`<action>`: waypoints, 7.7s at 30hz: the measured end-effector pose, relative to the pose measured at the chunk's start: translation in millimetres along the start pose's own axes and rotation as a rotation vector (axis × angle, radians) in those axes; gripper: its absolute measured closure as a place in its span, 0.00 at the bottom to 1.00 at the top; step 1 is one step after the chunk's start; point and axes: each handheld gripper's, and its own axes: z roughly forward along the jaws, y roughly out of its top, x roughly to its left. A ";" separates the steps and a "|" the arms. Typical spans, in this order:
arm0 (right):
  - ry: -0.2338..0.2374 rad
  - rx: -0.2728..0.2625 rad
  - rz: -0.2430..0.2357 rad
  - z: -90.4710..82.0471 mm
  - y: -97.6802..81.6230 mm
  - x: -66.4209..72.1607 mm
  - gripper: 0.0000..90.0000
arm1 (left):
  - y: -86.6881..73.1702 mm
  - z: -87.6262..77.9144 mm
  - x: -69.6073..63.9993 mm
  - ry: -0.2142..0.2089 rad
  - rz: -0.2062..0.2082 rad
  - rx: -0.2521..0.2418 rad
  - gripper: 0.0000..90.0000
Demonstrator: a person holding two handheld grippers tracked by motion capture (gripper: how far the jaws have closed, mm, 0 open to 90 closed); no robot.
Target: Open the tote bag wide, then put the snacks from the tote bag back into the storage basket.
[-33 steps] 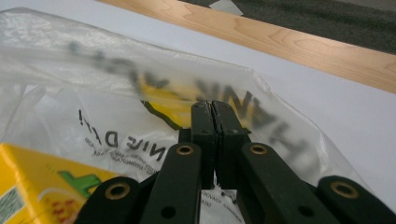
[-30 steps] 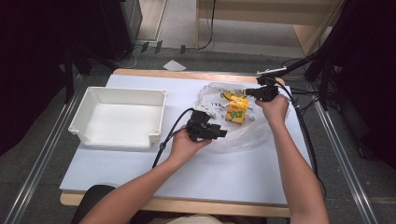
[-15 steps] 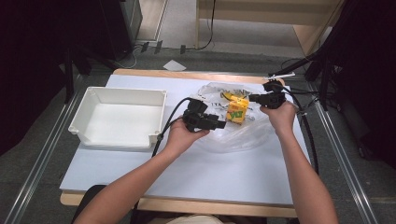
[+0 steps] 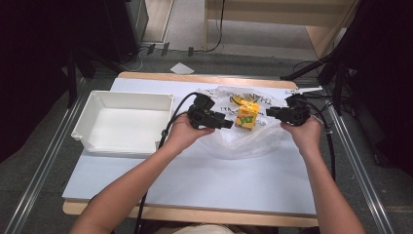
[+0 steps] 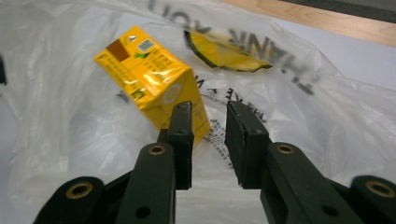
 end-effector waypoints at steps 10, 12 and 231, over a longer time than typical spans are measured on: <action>0.102 -0.020 -0.052 -16.7 -24.9 18.3 0.67 | 4.8 -7.8 6.1 -0.017 0.052 -0.015 0.60; 0.118 -0.022 -0.070 -19.1 -31.3 23.5 0.66 | 6.3 -8.1 6.5 -0.016 0.064 -0.014 0.61; 0.293 0.052 -0.138 -9.3 -122.5 72.1 0.50 | 54.7 5.0 -4.7 -0.093 0.211 0.038 0.59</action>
